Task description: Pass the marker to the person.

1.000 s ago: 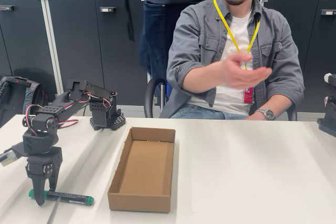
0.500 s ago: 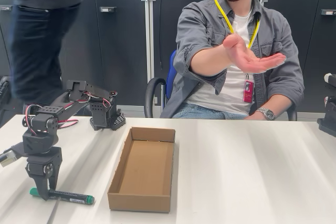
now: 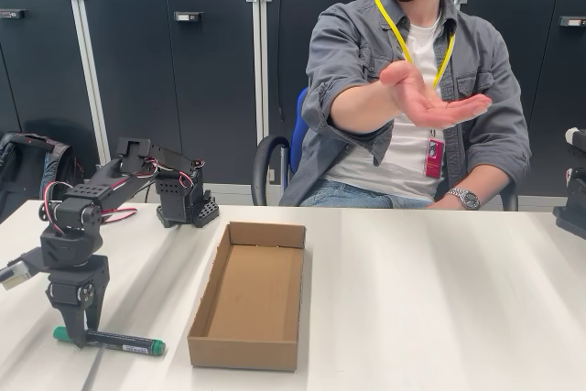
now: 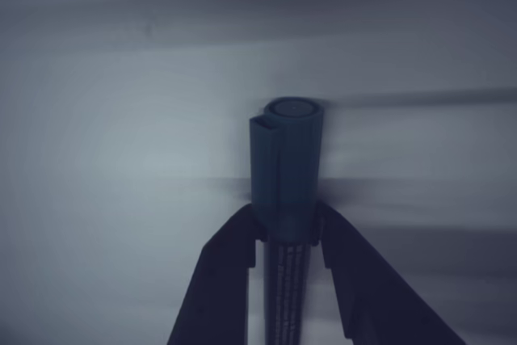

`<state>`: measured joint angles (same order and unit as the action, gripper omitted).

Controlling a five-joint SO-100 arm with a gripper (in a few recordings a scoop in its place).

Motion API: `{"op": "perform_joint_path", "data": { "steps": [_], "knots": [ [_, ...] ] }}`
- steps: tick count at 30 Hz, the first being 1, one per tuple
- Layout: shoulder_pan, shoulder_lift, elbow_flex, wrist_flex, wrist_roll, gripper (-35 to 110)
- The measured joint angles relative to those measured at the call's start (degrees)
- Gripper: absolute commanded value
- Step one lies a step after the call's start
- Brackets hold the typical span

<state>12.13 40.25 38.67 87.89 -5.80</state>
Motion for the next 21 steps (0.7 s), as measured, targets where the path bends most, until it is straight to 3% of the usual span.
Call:
{"op": "perform_joint_path", "data": {
  "steps": [21],
  "knots": [
    [-1.1, 23.7, 17.5, 11.1, -2.9, -5]
  ]
}}
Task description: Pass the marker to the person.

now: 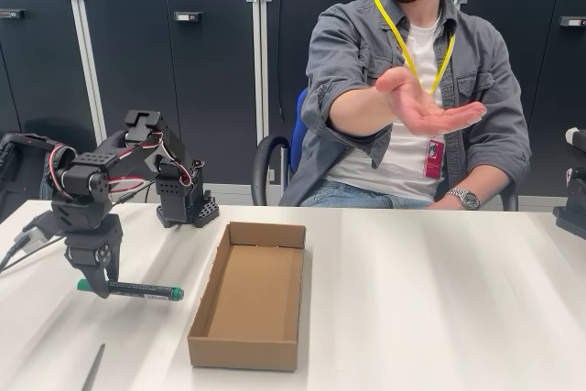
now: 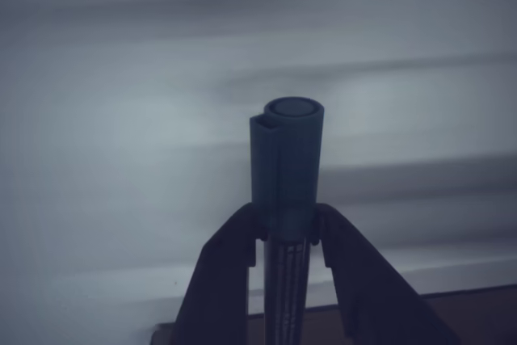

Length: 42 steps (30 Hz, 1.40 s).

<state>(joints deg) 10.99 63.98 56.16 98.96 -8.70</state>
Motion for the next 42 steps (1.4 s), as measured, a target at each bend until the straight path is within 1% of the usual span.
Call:
{"op": "perform_joint_path", "data": {
  "steps": [5, 14, 20, 26, 33, 37, 42],
  "knots": [
    [-0.4, 6.8, 0.6, 0.4, -0.9, -5],
    [-4.9, 21.5, 1.8, -0.1, -1.8, -5],
    [-8.0, 32.1, 2.2, -1.3, -1.8, -5],
    [-9.9, 39.0, 2.1, -4.1, -1.3, -5],
    [-15.3, 43.7, -7.0, -3.2, -4.0, -5],
    [-19.2, 45.3, -11.5, -7.6, -7.3, -5],
    [-24.3, 45.3, -15.2, -16.9, -11.7, -5]
  ]
}}
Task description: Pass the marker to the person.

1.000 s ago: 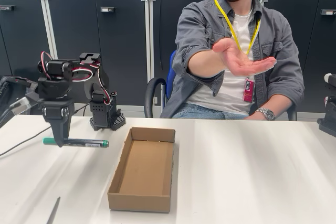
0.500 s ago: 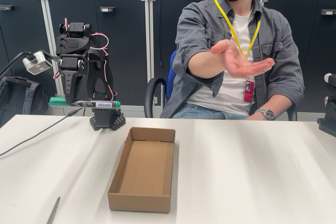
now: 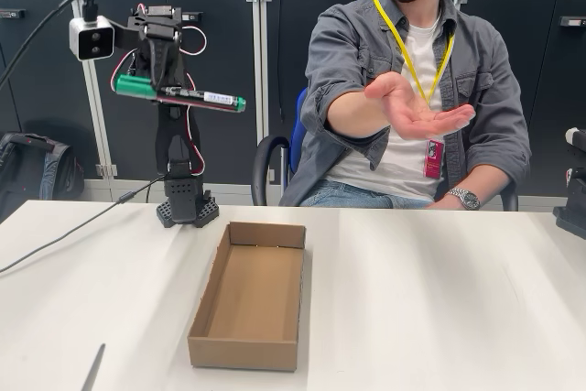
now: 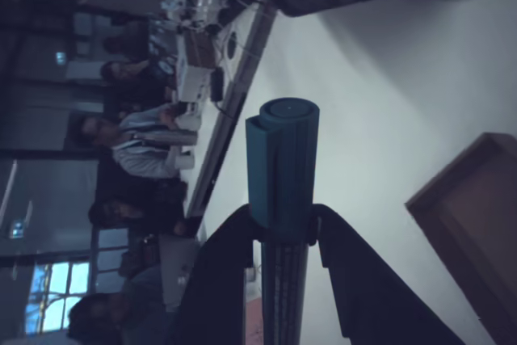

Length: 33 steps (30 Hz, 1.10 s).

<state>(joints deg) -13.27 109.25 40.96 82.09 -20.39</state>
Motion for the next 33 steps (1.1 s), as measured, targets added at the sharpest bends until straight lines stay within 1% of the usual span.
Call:
{"op": "perform_joint_path", "data": {
  "steps": [2, 7, 11, 15, 21, 27, 33],
  "knots": [
    [-2.5, -0.4, -1.4, -4.6, -2.2, -5],
    [-8.0, -3.6, -3.7, -21.8, -6.9, -5],
    [-11.6, -5.9, -3.9, -32.8, -9.0, -5],
    [-14.8, -7.5, -2.5, -38.9, -10.5, -5],
    [-19.4, -9.1, 5.9, -47.4, -11.5, -5],
    [-26.1, -10.4, 13.3, -56.5, -6.5, -5],
    [-34.0, -10.3, 16.9, -66.2, 3.4, -5]
  ]
}}
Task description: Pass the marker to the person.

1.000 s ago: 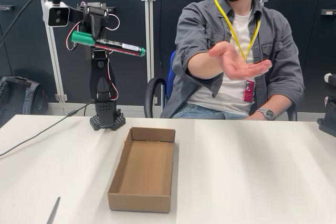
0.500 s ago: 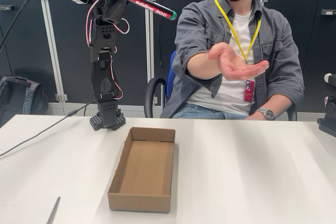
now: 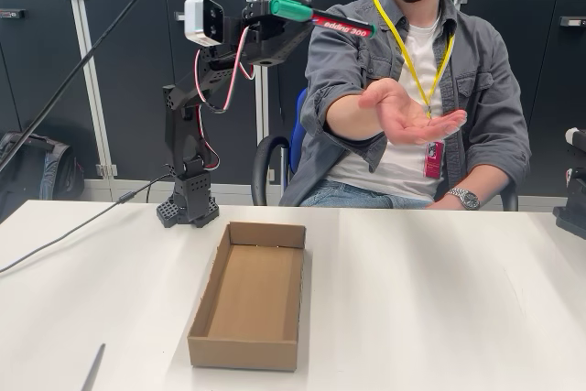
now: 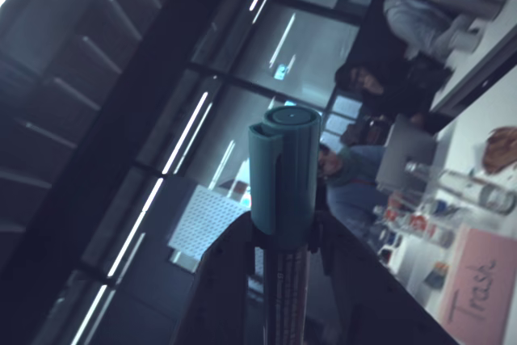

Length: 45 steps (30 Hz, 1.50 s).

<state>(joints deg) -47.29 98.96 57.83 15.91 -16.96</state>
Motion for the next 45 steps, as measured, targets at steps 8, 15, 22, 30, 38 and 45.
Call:
{"op": "perform_joint_path", "data": {
  "steps": [8, 15, 22, 30, 38, 45],
  "knots": [
    [-3.5, 1.8, 8.0, -3.5, 16.3, -5],
    [0.2, 2.1, 9.1, 0.7, 30.3, -5],
    [-1.4, 0.1, 1.0, 17.9, 39.2, -5],
    [-7.6, -1.8, -1.1, 26.7, 41.9, -5],
    [-17.6, -1.8, -2.2, 29.9, 45.2, -5],
    [-20.5, -2.6, -2.2, 31.0, 50.2, -5]
  ]
}}
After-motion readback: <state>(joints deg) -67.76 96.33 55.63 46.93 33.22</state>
